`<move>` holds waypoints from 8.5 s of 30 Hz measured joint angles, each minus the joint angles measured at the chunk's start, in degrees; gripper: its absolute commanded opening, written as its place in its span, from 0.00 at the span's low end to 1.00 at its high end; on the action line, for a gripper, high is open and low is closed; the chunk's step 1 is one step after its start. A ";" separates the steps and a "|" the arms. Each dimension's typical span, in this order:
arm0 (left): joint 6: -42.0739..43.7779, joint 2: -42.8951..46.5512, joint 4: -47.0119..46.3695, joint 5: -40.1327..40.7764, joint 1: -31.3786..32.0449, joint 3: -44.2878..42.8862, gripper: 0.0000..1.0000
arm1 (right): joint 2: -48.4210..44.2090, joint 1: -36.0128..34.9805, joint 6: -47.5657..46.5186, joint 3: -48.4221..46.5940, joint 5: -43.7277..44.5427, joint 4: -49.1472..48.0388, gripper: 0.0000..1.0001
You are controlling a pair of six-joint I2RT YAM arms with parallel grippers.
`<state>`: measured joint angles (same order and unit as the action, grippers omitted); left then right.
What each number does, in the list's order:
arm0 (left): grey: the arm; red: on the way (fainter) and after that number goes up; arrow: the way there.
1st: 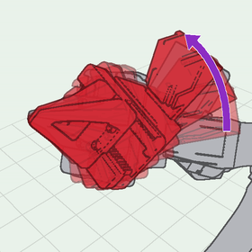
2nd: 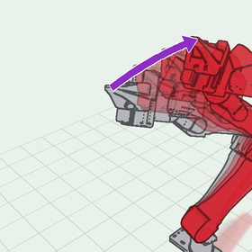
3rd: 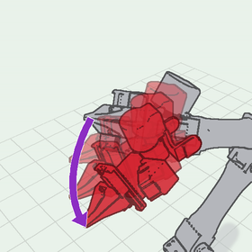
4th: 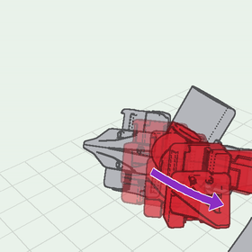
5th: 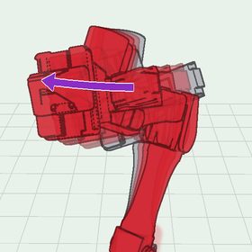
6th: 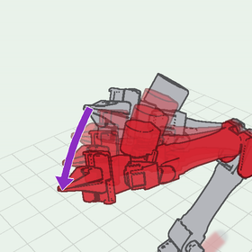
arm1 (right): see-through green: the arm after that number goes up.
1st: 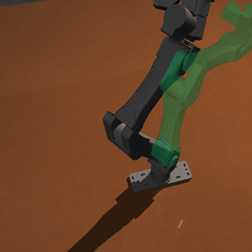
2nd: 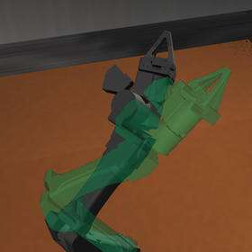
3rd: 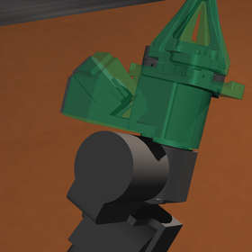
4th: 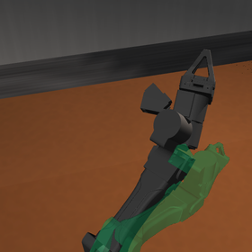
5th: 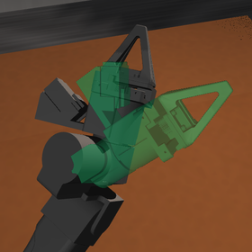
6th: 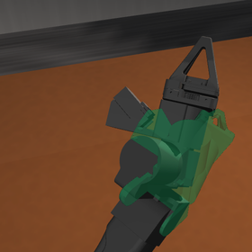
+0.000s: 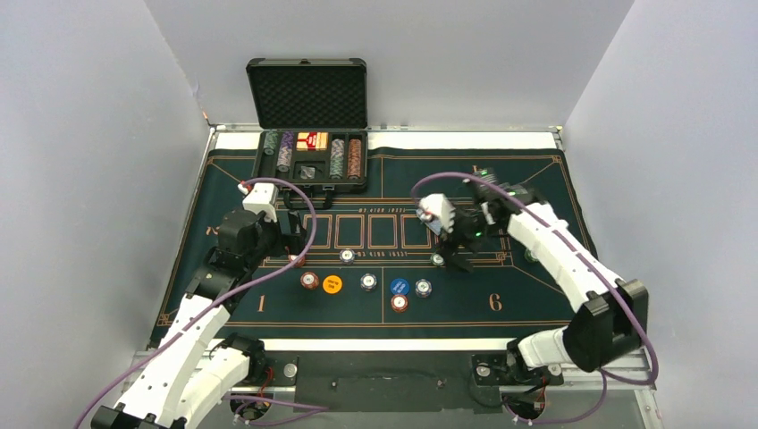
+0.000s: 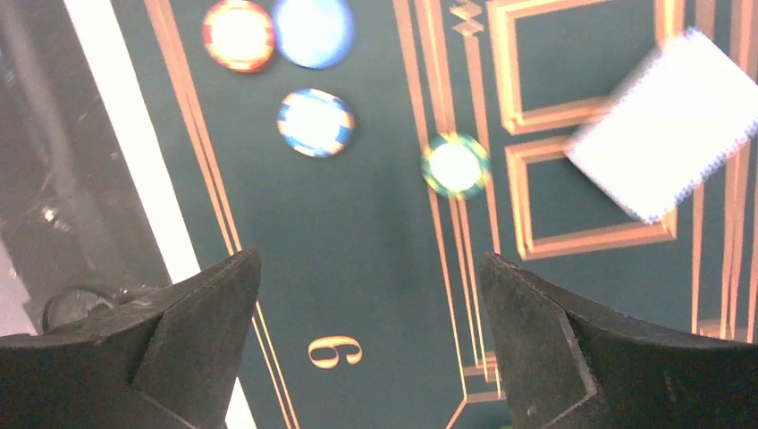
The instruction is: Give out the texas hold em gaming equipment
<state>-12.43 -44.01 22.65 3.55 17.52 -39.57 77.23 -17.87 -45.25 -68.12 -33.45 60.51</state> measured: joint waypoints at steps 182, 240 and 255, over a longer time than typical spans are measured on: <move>-12.11 -61.37 12.52 6.03 34.16 -63.65 0.91 | -10.34 30.71 -17.49 0.74 -11.65 21.24 0.92; 0.92 -0.04 -3.26 7.26 3.37 -0.31 0.97 | 22.12 -3.41 16.20 7.67 24.48 -15.80 0.15; 0.92 0.46 -3.28 7.41 3.37 -0.31 0.97 | 20.15 -1.20 15.76 9.22 23.98 -15.76 0.06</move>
<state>-11.51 -43.55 19.38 10.96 20.88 -39.88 97.38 -19.07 -29.50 -58.89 -9.47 44.75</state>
